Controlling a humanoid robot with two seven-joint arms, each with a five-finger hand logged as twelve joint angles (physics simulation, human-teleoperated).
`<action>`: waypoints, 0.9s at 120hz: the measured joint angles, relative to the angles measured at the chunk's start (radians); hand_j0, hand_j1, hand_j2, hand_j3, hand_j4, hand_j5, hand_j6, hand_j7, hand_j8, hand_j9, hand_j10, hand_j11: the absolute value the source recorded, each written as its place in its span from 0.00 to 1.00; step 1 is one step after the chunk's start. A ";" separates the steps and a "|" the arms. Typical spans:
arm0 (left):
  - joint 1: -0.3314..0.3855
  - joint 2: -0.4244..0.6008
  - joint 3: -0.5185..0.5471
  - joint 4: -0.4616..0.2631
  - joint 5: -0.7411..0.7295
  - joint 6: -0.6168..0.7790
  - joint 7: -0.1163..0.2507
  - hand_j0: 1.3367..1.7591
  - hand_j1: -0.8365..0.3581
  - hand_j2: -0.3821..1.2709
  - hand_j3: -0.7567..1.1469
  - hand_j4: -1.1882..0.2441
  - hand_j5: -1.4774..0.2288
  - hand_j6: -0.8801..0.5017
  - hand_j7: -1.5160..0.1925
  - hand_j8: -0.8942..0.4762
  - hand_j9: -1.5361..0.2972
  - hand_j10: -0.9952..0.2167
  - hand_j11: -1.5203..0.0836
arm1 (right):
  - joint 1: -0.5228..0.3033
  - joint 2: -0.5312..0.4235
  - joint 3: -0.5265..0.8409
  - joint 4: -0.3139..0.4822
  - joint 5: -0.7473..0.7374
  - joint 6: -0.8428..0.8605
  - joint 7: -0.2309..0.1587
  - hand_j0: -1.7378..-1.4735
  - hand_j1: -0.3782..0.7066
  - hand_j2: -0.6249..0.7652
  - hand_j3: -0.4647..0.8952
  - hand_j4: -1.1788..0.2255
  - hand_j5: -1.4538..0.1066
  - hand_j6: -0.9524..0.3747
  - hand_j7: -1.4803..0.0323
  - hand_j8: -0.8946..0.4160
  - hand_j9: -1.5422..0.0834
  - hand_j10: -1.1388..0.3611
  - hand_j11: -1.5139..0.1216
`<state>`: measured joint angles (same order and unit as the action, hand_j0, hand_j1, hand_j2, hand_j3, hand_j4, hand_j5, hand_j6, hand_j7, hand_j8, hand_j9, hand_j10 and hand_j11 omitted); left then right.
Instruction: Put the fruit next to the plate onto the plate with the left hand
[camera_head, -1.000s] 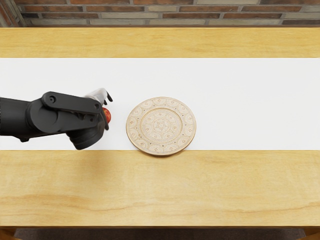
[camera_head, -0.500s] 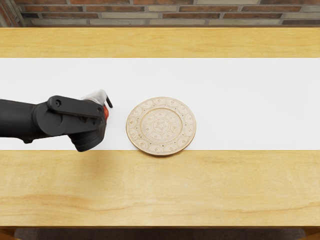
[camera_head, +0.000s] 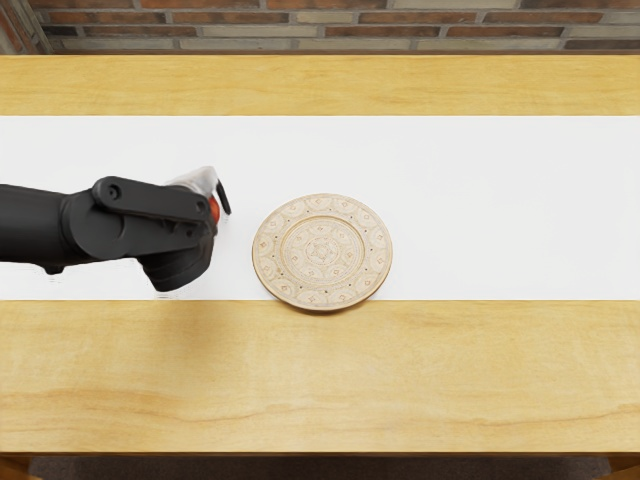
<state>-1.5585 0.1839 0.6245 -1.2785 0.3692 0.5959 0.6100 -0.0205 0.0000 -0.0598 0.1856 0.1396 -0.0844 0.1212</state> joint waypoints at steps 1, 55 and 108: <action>-0.001 0.001 0.000 -0.002 0.000 -0.004 0.000 0.73 0.38 0.33 0.40 0.30 0.24 0.38 0.25 0.51 0.25 0.49 0.28 | 0.000 0.000 0.000 0.000 0.000 0.000 0.000 0.30 0.07 0.44 0.34 0.81 0.90 0.69 0.95 0.66 0.92 0.74 0.90; -0.255 -0.010 -0.012 -0.175 -0.223 -0.149 0.005 0.71 0.39 0.32 0.40 0.26 0.15 0.40 0.17 0.56 0.18 0.52 0.21 | 0.001 0.000 0.000 0.000 0.000 0.000 0.000 0.30 0.07 0.44 0.34 0.81 0.90 0.69 0.95 0.66 0.92 0.74 0.90; -0.330 -0.164 -0.059 -0.159 -0.332 -0.193 0.006 0.70 0.50 0.35 0.40 0.25 0.15 0.21 0.19 0.38 0.18 0.38 0.19 | 0.005 0.000 0.000 0.000 0.000 0.000 0.000 0.30 0.07 0.44 0.34 0.81 0.90 0.69 0.95 0.66 0.92 0.74 0.90</action>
<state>-1.8888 0.0199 0.5653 -1.4379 0.0369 0.4026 0.6162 -0.0156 0.0000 -0.0599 0.1856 0.1397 -0.0844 0.1212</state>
